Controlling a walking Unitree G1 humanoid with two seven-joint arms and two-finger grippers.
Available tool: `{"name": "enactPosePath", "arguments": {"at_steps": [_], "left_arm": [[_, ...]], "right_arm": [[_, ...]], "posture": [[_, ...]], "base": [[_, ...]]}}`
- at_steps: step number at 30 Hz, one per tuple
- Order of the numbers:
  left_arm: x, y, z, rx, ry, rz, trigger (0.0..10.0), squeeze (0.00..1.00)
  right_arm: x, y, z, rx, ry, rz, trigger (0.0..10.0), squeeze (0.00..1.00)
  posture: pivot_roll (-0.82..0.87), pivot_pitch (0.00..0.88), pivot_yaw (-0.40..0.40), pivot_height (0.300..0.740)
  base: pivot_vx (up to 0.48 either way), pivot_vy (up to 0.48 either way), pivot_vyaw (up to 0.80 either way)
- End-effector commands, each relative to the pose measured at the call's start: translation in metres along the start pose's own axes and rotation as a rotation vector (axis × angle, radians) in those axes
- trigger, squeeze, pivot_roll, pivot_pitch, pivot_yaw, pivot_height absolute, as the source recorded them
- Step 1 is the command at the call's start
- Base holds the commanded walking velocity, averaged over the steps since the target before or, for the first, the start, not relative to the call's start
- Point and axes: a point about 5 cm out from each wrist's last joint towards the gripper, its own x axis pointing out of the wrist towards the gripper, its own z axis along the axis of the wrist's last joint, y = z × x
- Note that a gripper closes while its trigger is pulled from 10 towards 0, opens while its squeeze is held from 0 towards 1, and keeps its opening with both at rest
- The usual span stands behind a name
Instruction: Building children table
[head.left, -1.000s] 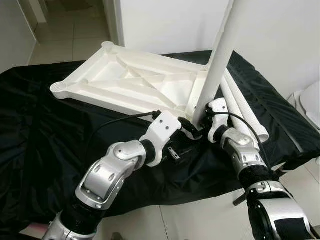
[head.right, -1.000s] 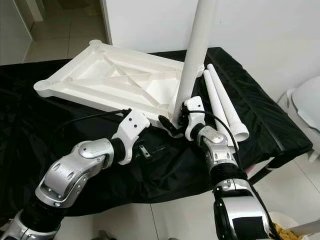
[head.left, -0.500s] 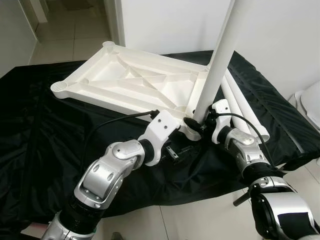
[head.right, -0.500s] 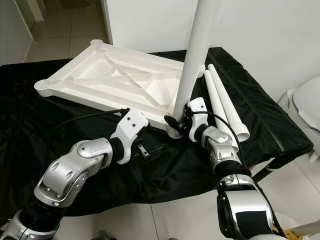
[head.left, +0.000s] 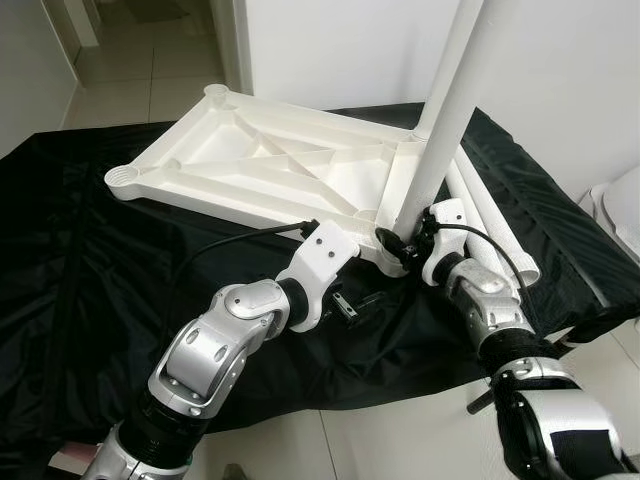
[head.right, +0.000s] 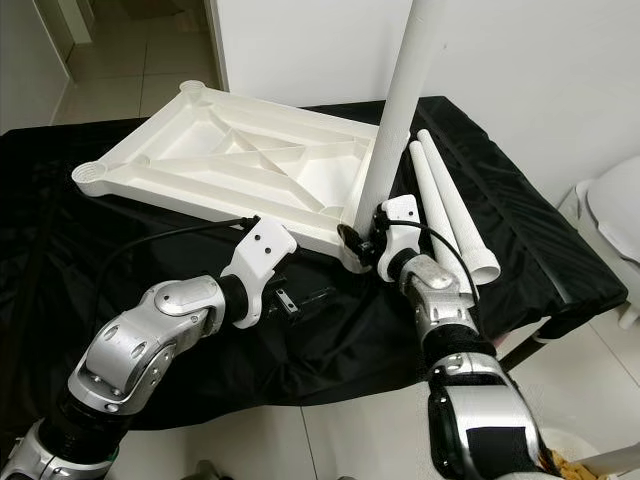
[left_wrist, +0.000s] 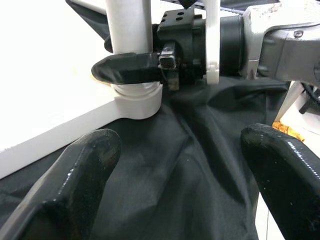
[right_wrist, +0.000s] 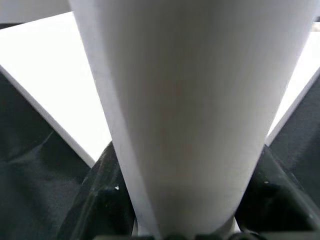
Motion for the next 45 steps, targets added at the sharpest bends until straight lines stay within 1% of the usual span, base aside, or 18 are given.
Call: {"name": "enactPosePath", "arguments": {"at_steps": [1, 2, 4, 10, 11, 13, 16, 18, 20, 24, 28, 30, 31, 32, 36, 37, 42, 45], "left_arm": [[0.001, 0.001, -0.001, 0.000, 0.007, 0.012, 10.0, 0.00], [0.001, 0.001, -0.001, 0.000, 0.007, 0.012, 10.0, 0.00], [0.002, 0.001, -0.001, 0.001, 0.006, 0.008, 10.0, 0.00], [0.002, 0.001, -0.001, 0.001, 0.005, 0.009, 10.0, 0.00], [0.002, 0.001, -0.001, 0.001, 0.004, 0.008, 10.0, 0.00], [0.003, 0.001, -0.001, 0.000, 0.004, 0.007, 10.0, 0.00], [0.003, 0.001, -0.001, -0.001, 0.001, 0.009, 10.0, 0.00], [0.003, 0.000, -0.001, -0.002, 0.000, 0.009, 10.0, 0.00], [0.004, 0.000, -0.001, -0.003, 0.000, 0.009, 10.0, 0.00], [0.004, -0.001, -0.001, -0.004, 0.000, 0.007, 10.0, 0.00], [0.005, -0.001, -0.001, -0.003, -0.002, 0.003, 10.0, 0.00], [0.005, -0.002, -0.001, -0.003, -0.001, 0.001, 10.0, 0.00], [0.005, -0.002, -0.001, -0.002, -0.002, 0.000, 10.0, 0.00], [0.005, -0.002, -0.001, -0.001, -0.002, -0.001, 10.0, 0.00], [0.006, -0.002, -0.002, 0.000, -0.002, -0.002, 10.0, 0.00], [0.006, -0.002, -0.002, 0.002, -0.002, -0.003, 10.0, 0.00], [0.006, -0.003, -0.002, 0.003, -0.002, -0.005, 10.0, 0.00], [0.006, -0.003, -0.002, 0.003, 0.000, -0.007, 10.0, 0.00]], "right_arm": [[-0.002, 0.003, -0.009, 0.034, 0.035, -0.067, 0.0, 0.00], [-0.002, 0.003, -0.009, 0.034, 0.035, -0.067, 0.0, 0.00], [-0.001, 0.008, -0.013, 0.048, 0.047, -0.138, 0.0, 0.00], [0.000, 0.019, -0.014, 0.056, 0.048, -0.203, 0.0, 0.00], [0.001, 0.028, -0.013, 0.078, 0.041, -0.247, 0.0, 0.00], [0.002, 0.031, -0.012, 0.084, 0.037, -0.263, 0.0, 0.00], [0.003, 0.044, -0.011, 0.095, 0.033, -0.341, 0.0, 0.00], [0.003, 0.047, -0.012, 0.093, 0.034, -0.362, 0.0, 0.00], [0.003, 0.053, -0.011, 0.115, 0.038, -0.443, 0.0, 0.00], [0.004, 0.058, -0.010, 0.139, 0.042, -0.501, 0.0, 0.00], [0.004, 0.061, -0.005, 0.130, 0.032, -0.505, 0.0, 0.00], [0.003, 0.060, -0.005, 0.127, 0.037, -0.511, 0.0, 0.00], [0.002, 0.059, -0.006, 0.126, 0.042, -0.518, 0.9, 0.00], [0.000, 0.058, -0.007, 0.116, 0.048, -0.526, 10.0, 0.00], [-0.002, 0.054, -0.007, 0.096, 0.050, -0.539, 10.0, 0.00], [-0.003, 0.052, -0.006, 0.095, 0.037, -0.530, 10.0, 1.00], [-0.004, 0.048, -0.005, 0.098, 0.024, -0.519, 10.0, 1.00], [-0.006, 0.046, -0.007, 0.130, 0.016, -0.429, 10.0, 1.00]], "posture": [[-0.07, 0.052, 0.010, 0.740], [-0.07, 0.052, 0.010, 0.740], [-0.07, 0.052, 0.010, 0.740], [-0.07, 0.051, 0.009, 0.740], [-0.07, 0.048, 0.003, 0.740], [-0.07, 0.048, 0.003, 0.740], [-0.07, 0.045, -0.004, 0.740], [-0.07, 0.045, -0.004, 0.740], [-0.07, 0.041, -0.007, 0.740], [-0.07, 0.038, -0.008, 0.740], [-0.08, 0.035, -0.007, 0.740], [-0.08, 0.035, -0.007, 0.740], [-0.08, 0.035, -0.007, 0.740], [-0.08, 0.030, -0.009, 0.740], [-0.08, 0.027, -0.009, 0.740], [-0.08, 0.022, -0.009, 0.740], [-0.08, 0.022, -0.009, 0.740], [-0.08, 0.020, -0.012, 0.740]], "base": [[0.000, 0.000, 0.00], [0.000, 0.000, 0.00], [0.000, 0.000, 0.00], [0.000, 0.000, 0.00], [0.000, 0.000, 0.00], [0.000, 0.000, 0.00], [0.000, 0.000, 0.00], [0.000, 0.000, 0.00], [0.000, 0.000, 0.00], [0.000, 0.000, 0.00], [0.000, 0.000, 0.00], [0.000, 0.000, 0.00], [0.000, 0.000, 0.00], [0.000, 0.000, 0.00], [0.000, 0.000, 0.00], [0.000, 0.000, 0.00], [0.000, 0.000, 0.00], [0.000, 0.000, 0.00]]}}
